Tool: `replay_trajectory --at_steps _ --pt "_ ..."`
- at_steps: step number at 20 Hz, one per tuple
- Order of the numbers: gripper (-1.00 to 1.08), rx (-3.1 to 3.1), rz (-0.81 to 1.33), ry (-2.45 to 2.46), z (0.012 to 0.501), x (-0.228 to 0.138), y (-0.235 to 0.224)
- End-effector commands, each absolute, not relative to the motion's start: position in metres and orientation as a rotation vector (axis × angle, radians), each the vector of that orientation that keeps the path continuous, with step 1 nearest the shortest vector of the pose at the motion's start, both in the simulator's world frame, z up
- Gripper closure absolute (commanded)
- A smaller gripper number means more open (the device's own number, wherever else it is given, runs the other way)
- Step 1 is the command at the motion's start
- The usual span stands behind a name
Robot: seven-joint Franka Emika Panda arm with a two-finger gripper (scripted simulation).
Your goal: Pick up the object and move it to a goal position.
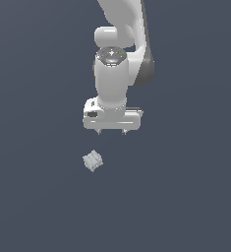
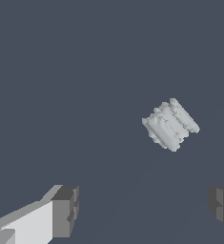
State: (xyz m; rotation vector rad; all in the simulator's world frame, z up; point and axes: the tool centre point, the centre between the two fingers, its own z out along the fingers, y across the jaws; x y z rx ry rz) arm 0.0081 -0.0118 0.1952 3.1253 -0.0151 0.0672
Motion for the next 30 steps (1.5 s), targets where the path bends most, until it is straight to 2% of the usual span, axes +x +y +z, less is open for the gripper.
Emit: replay_trajectory --at_steps 1,11,30 --pt "-0.92 3.125 0.067 -0.015 0.195 0.008 -0.012" --pt "-0.92 3.121 0.155 0.039 0.224 0.022 -0.003" --pt "-0.92 3.097 0.105 0.310 0.190 0.035 -0.029"
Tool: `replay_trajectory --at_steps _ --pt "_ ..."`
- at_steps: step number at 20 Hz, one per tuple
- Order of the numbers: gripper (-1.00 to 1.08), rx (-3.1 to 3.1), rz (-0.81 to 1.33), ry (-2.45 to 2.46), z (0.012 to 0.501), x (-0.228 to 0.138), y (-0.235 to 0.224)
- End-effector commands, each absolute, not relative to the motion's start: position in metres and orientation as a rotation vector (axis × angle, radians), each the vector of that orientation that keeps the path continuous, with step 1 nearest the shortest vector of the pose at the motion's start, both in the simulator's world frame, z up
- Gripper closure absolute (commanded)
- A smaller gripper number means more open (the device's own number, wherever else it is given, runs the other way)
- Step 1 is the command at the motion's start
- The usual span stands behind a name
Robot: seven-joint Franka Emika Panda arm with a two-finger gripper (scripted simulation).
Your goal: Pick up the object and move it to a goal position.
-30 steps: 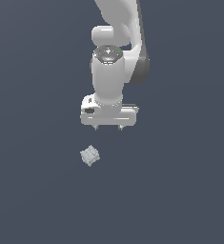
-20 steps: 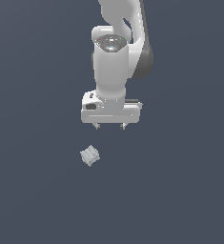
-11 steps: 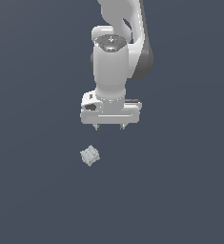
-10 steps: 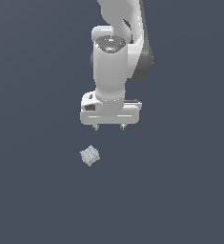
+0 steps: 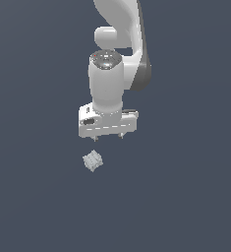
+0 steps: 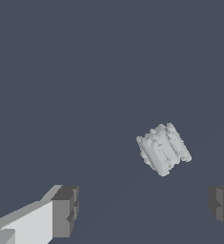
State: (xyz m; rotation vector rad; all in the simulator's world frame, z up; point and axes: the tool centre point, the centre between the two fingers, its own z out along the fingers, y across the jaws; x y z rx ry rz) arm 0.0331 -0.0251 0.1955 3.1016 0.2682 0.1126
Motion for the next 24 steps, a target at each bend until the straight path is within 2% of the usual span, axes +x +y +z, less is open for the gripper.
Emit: replay_trajectory --at_steps 1,24 --pt "-0.92 3.093 0.100 0.342 0.186 0.036 -0.033" --pt "-0.92 2.975 0.005 0.995 0.099 0.054 -0.101"
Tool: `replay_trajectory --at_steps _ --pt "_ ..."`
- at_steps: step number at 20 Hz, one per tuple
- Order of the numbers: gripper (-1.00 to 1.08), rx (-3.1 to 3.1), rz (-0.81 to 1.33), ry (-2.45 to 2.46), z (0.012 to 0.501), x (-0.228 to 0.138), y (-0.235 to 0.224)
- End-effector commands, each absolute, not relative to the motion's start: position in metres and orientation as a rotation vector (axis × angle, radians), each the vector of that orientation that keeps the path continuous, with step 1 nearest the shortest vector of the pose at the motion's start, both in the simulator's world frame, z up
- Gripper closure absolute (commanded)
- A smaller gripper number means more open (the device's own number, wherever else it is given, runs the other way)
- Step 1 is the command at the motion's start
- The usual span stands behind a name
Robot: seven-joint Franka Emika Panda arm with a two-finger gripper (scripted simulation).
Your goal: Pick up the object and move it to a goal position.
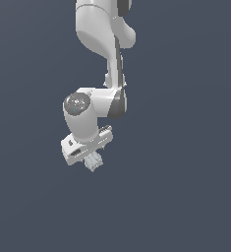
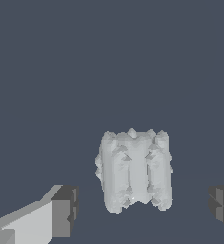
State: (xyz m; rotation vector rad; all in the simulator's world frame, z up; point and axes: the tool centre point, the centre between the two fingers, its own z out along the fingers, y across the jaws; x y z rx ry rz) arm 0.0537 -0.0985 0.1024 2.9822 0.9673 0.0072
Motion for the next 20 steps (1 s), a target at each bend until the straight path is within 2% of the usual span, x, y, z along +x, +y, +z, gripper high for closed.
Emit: replay_trajectory --at_steps 1,12,20 --pt "-0.92 2.972 0.004 1.007 0.097 0.054 -0.102" --pt "-0.92 2.963 0.000 1.042 0.088 0.054 -0.107" --pt "-0.92 2.962 0.000 1.048 0.051 0.053 -0.106"
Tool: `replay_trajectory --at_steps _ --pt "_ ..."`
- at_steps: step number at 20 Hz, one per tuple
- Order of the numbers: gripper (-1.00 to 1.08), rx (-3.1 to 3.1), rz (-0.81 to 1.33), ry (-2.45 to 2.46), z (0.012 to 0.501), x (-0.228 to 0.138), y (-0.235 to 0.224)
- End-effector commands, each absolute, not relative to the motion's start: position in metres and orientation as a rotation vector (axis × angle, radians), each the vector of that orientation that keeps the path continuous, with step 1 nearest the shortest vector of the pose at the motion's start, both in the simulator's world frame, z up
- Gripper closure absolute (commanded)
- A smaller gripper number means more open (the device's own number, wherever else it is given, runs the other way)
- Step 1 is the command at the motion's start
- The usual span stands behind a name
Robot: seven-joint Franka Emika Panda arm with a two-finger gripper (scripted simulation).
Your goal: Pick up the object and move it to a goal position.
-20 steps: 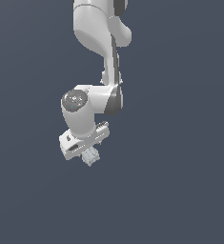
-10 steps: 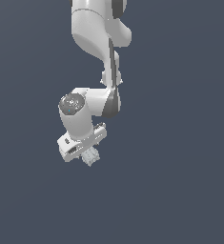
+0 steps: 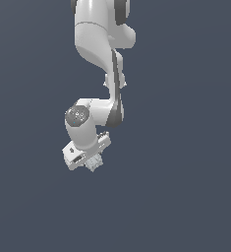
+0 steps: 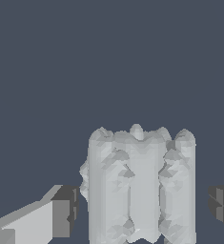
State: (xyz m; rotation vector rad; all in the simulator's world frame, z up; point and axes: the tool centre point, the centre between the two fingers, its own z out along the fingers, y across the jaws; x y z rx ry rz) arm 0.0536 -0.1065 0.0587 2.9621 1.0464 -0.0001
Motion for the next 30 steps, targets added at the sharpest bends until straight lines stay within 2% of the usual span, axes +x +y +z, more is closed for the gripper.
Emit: replay_trajectory --at_steps 1,7,8,17,30 --pt "-0.92 2.962 0.000 1.048 0.047 0.053 -0.107" --pt "-0.92 2.962 0.000 1.048 0.041 0.055 -0.107" --pt "1.08 2.962 0.000 1.048 0.041 0.055 -0.107" --pt "1.08 2.962 0.000 1.048 0.041 0.055 -0.107" --pt "1.08 2.957 0.013 1.051 0.086 0.052 -0.076"
